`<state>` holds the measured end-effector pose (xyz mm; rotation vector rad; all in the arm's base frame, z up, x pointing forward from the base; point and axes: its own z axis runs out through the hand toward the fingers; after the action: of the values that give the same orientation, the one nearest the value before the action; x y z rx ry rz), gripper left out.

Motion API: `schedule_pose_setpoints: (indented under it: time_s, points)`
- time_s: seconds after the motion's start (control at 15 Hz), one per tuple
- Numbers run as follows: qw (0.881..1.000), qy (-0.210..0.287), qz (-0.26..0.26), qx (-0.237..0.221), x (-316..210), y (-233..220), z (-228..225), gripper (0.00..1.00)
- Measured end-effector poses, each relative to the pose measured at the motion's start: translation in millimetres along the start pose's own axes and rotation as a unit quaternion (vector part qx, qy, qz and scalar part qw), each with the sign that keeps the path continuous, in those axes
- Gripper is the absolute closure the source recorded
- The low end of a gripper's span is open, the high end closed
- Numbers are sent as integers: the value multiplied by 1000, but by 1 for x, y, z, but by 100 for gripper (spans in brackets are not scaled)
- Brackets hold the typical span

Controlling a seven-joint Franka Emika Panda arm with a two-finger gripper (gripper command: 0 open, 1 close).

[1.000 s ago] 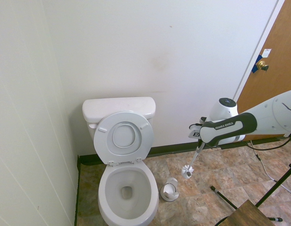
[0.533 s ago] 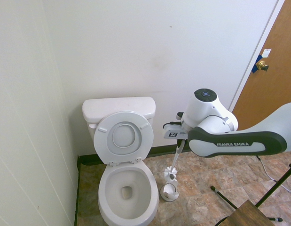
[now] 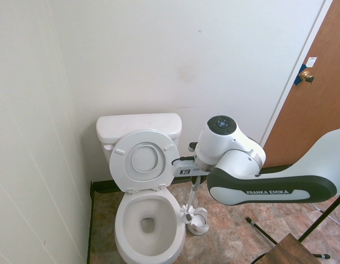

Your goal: Clean the toilet

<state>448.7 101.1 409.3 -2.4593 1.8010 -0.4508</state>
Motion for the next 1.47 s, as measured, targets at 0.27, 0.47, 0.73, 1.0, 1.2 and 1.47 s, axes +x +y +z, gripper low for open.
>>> schedule_pose_setpoints:
  time_s: [0.27,0.47,0.73,1.0,1.2,1.47]
  points:
    - [1000,2,-6,28,-32,-37,-29,100]
    - [999,1,-10,35,-69,-87,-14,100]
    - [1000,-14,-18,6,-99,-146,63,100]
    - [1000,-11,1,-14,-95,-183,131,100]
    - [999,-13,14,-26,-101,-200,166,100]
    - [999,-20,36,-35,-106,-220,200,100]
